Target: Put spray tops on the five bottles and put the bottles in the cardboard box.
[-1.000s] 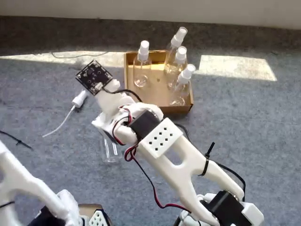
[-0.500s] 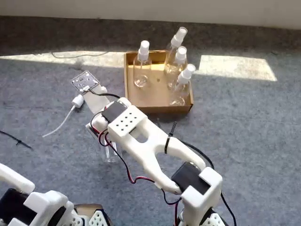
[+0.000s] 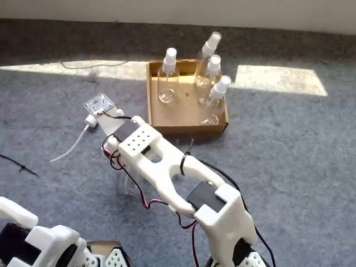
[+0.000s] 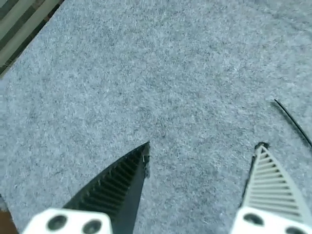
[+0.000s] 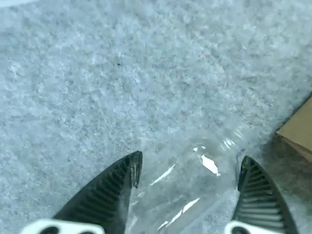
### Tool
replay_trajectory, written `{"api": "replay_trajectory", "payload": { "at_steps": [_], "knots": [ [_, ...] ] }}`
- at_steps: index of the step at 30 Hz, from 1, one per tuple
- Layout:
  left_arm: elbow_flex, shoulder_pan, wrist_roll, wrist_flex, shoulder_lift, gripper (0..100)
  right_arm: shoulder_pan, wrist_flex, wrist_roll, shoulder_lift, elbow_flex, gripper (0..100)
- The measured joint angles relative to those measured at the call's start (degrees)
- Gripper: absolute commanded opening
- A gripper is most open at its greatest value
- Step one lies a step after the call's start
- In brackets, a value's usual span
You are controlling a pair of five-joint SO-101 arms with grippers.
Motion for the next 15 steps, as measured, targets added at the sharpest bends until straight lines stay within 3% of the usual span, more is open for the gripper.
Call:
{"api": "replay_trajectory", "payload": {
  "at_steps": [6,9,15],
  "knots": [
    [0.0,0.0,0.0,-0.2,0.0,30,0.0,-1.1,-12.6,2.7,0.0,25.1],
    [0.0,0.1,0.0,-0.3,0.0,30,-0.1,0.4,-17.9,2.8,0.0,18.5],
    [0.0,0.2,0.0,-0.3,0.0,30,0.4,10.0,-19.1,2.8,0.0,14.9]
  ]
}}
